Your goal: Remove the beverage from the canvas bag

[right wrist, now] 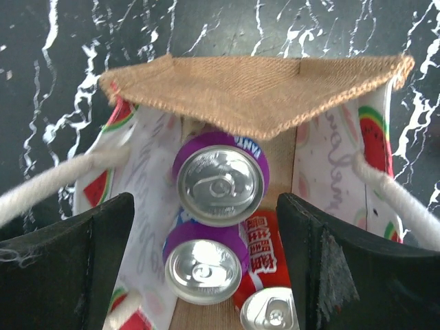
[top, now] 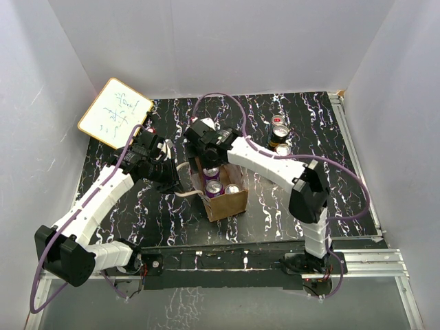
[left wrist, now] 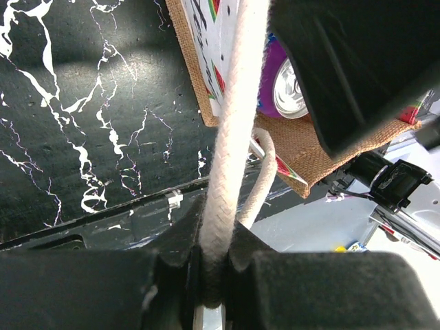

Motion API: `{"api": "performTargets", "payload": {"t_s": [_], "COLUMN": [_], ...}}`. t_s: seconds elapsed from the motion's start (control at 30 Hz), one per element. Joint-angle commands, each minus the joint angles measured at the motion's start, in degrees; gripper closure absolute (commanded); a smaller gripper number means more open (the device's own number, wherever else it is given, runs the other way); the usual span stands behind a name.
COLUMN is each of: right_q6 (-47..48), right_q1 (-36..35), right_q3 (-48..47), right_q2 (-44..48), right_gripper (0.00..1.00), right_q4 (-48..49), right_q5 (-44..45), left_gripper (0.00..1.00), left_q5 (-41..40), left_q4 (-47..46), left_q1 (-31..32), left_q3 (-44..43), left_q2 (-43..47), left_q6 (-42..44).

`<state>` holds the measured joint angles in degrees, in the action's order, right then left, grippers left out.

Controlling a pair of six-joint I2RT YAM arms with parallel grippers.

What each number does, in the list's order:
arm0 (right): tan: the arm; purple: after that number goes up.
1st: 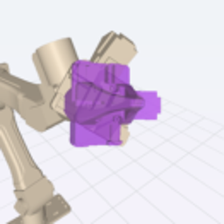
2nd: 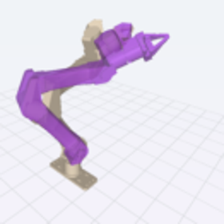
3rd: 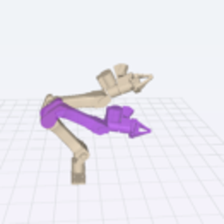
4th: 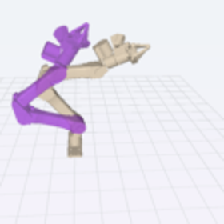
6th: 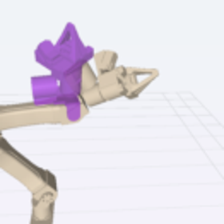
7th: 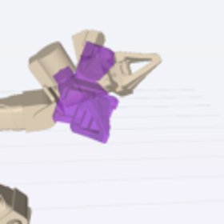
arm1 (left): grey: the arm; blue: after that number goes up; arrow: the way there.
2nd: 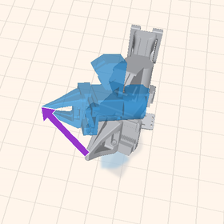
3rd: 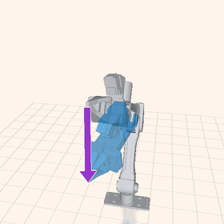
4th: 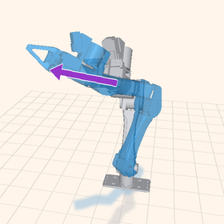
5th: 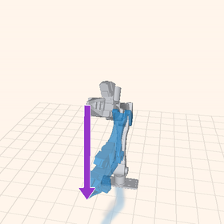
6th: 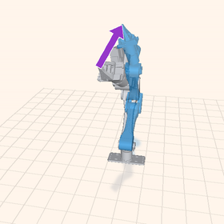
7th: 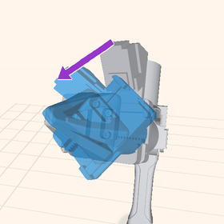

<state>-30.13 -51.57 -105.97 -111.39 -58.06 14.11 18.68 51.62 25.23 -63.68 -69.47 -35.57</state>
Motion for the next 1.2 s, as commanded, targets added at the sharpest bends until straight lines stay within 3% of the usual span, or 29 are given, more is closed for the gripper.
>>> {"api": "performTargets", "payload": {"t_s": [0.0, 0.2, 0.43, 0.77, 0.87, 1.03, 1.17], "right_q6": [-0.4, -0.3, 2.0, 1.6, 1.6, 2.2, 2.7], "right_q1": [-0.1, -0.1, -0.1, -0.1, -0.1, -0.1, -0.1], "right_q3": [-3.7, -4.7, -1.4, -1.3, -0.6, -2.4, -6.2], "right_q2": [-3.4, -7.1, -9.3, -10.9, -10.8, -10.1, -8.5], "right_gripper": [0.12, 0.11, 0.10, 0.12, 0.19, 0.44, 0.57], "right_q4": [-0.3, -2.1, 1.8, 2.3, 2.2, 1.5, 0.5], "right_q5": [6.4, 11.3, 5.8, 5.4, 5.1, 3.1, 2.5], "left_gripper": [1.00, 1.00, 1.00, 1.00, 1.00, 1.00, 1.00], "left_q5": [1.1, 0.6, 0.2, -0.7, -0.5, -0.2, -0.1], "left_q4": [2.3, 2.0, 3.4, 5.1, 4.5, 3.5, 3.1], "left_q1": [-0.3, -0.3, -0.3, -0.3, -0.3, -0.3, -0.3], "left_q3": [0.3, 0.7, 0.8, 0.1, 0.3, 0.0, -0.6], "left_q2": [1.9, 1.5, 1.6, 1.8, 1.6, 0.8, 0.3], "left_q6": [0.1, -0.1, 1.0, 1.9, 2.1, 1.8, 1.7]}}
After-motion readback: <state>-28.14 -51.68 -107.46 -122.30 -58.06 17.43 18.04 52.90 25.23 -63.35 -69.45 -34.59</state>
